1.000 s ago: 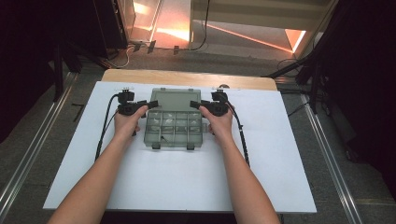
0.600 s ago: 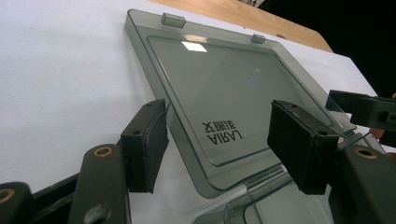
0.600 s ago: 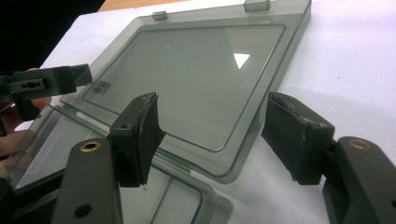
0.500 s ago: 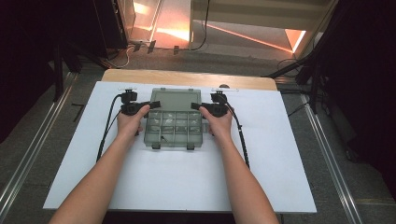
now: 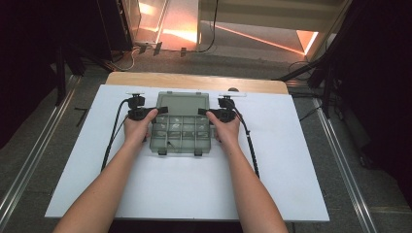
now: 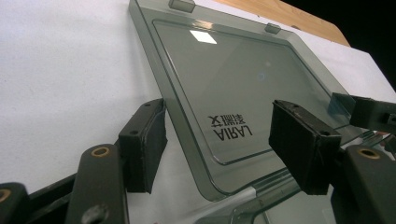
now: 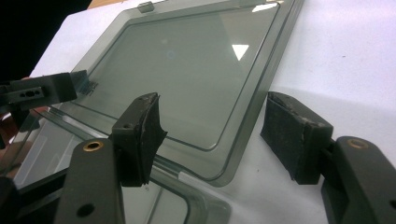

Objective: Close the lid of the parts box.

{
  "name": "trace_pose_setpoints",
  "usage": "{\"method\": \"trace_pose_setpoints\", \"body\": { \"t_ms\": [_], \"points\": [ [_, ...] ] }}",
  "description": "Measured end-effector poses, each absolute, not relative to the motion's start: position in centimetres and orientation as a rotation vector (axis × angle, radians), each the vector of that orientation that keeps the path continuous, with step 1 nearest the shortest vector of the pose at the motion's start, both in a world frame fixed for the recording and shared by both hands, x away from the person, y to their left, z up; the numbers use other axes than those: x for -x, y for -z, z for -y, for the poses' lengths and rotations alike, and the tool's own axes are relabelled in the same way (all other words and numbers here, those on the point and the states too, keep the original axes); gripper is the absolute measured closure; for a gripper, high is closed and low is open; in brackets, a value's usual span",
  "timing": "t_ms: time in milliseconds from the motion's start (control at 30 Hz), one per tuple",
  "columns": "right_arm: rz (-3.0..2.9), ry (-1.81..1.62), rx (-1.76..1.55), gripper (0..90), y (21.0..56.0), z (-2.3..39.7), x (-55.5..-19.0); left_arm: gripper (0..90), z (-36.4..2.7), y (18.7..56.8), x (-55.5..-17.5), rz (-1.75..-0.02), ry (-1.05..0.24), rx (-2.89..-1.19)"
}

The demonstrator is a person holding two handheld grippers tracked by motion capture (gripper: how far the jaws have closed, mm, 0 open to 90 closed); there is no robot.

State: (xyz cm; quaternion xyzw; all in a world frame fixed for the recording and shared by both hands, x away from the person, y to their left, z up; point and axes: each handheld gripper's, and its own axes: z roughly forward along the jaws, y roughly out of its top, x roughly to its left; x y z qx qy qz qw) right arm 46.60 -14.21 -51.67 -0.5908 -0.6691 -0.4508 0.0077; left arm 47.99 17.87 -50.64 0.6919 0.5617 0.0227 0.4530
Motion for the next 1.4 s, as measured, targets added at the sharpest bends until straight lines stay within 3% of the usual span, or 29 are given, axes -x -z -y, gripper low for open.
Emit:
{"method": "trace_pose_setpoints", "body": {
  "t_ms": [467,1033,1400],
  "points": [
    [2.151,1.459,1.779,52.8,51.3,14.4,-46.1,40.5,-17.8,50.1,-47.7,-1.345,-0.067,-1.677],
    [2.263,1.545,1.755,72.8,50.3,15.1,-44.8,63.4,-18.3,49.0,-46.5,-1.26,-0.204,-1.668],
    [2.387,1.548,1.721,76.5,49.9,15.2,-44.2,69.6,-18.8,48.8,-46.2,-1.209,-0.229,-1.668]
  ]
}}
